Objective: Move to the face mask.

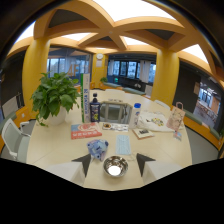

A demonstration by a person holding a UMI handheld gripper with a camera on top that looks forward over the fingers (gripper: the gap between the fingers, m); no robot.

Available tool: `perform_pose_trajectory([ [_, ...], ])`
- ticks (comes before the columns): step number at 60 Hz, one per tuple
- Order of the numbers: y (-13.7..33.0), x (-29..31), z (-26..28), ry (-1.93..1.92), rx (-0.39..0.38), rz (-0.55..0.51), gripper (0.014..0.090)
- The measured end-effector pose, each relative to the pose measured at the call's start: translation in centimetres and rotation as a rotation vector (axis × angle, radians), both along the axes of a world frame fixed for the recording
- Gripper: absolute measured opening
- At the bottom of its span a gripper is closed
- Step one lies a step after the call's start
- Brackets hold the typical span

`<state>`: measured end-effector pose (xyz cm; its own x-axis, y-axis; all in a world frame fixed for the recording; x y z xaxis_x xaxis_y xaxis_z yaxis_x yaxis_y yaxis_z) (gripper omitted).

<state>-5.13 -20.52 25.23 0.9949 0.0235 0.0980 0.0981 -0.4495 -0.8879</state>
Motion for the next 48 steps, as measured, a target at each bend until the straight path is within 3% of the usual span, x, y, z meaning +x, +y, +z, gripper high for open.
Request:
perform_pose_trajectory([
  [23, 3.3, 2.4, -2.4, -0.018, -0.04, -0.04, 0.0861],
  [37, 11.5, 5.2, -5.3, -0.006, -0.081, -0.039, 0.0863],
  [38, 12.2, 5.5, -5.7, -0.005, -0.087, -0.038, 0.0827],
  [40, 13.7, 6.0, -6.4, -0.003, -0.1, -0.038, 0.0863],
  [48, 19.3, 8.0, -9.8, 0.002, -0.144, -0.036, 0.0862],
])
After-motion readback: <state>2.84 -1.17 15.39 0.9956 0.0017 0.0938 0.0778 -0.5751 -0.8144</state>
